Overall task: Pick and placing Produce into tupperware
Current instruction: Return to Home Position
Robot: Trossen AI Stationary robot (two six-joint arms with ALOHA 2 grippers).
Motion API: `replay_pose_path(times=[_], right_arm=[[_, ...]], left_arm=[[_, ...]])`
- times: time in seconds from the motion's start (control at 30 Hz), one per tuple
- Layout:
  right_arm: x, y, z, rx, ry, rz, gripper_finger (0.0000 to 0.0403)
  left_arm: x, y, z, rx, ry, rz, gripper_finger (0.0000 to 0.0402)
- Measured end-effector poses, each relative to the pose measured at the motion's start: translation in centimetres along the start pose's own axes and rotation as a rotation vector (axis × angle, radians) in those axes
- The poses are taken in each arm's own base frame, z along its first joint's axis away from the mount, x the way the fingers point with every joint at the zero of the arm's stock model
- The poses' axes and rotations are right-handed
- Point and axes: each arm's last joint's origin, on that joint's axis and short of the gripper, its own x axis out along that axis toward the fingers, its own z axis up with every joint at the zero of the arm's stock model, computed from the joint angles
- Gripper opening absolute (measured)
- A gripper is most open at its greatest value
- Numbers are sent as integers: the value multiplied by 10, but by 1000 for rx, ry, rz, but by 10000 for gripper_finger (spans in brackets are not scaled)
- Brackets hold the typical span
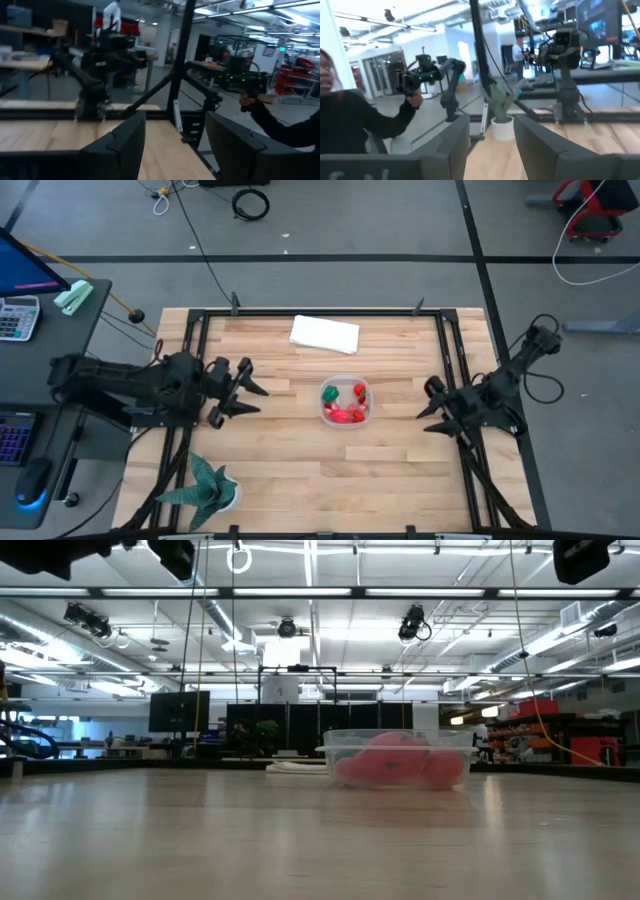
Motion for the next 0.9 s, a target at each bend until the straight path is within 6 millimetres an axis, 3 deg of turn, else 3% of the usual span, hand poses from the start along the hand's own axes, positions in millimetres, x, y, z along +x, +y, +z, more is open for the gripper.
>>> replay_pose_path(times=[0.33, 0.67, 0.9], right_arm=[[2, -11, -11, 22, 72, -90, 162], [-4, -20, -58, 73, 19, -92, 162], [-4, -21, -59, 44, 21, -103, 162]], left_arm=[[-7, 20, -13, -26, 58, 106, 217], [-16, 24, -36, -40, 11, 116, 209], [-24, 23, -64, -55, 55, 149, 212]])
